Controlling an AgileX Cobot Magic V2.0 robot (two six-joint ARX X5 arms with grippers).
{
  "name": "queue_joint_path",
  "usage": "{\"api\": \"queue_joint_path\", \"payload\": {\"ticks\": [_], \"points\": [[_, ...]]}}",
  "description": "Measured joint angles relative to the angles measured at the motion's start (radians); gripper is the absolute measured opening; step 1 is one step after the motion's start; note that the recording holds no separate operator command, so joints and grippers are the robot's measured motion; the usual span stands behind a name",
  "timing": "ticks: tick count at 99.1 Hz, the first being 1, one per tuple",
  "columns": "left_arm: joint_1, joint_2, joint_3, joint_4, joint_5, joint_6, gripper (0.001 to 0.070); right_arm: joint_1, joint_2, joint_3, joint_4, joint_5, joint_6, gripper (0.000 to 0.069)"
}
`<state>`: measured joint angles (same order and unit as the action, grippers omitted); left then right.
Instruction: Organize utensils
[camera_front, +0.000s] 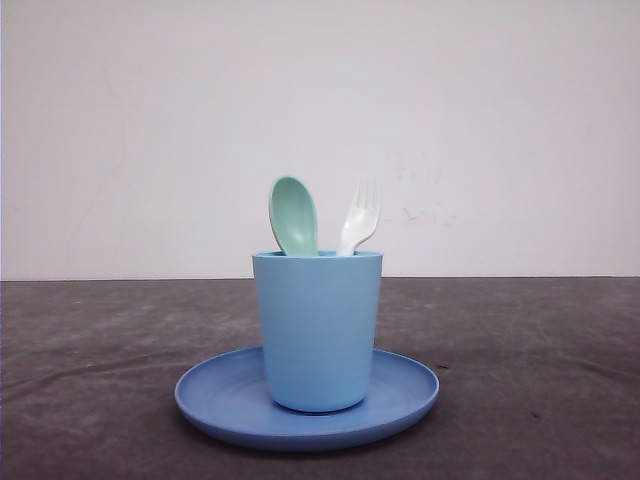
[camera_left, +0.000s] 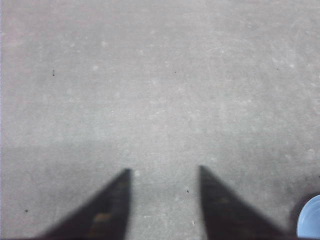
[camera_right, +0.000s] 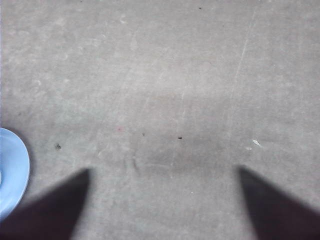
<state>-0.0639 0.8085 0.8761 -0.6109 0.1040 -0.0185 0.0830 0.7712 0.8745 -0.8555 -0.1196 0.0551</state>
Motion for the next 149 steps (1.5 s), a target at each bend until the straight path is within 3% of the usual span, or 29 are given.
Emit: {"api": "queue_joint_path", "payload": {"ticks": [6,10,22,113,120,137,149], "points": [[0.000,0.000,0.000,0.000,0.000,0.000,0.0054,0.000,0.000,0.000,0.000,0.004,-0.002,0.0183],[0.000,0.000,0.000,0.000,0.000,0.000,0.0033,0.000,0.000,0.000,0.000,0.011,-0.004,0.0105],[0.000,0.000,0.000,0.000,0.000,0.000,0.0016,0.000,0.000,0.000,0.000,0.018,-0.006,0.0026],[0.002,-0.057,0.000,0.000,0.000,0.001,0.0015,0.000,0.000,0.000,0.157,0.015,-0.006,0.0011],[0.004,-0.092,-0.003,0.006,-0.027,0.018,0.0015,0.000,0.000,0.000,0.173,0.015,-0.006,0.0011],[0.050,-0.211,-0.097,0.089,-0.054,0.078,0.0015,0.000,0.000,0.000,0.191,0.015,-0.006,0.0011],[0.062,-0.315,-0.233,0.193,-0.054,0.057,0.0015,0.000,0.000,0.000,0.214,0.015,-0.006,0.0011]]}}
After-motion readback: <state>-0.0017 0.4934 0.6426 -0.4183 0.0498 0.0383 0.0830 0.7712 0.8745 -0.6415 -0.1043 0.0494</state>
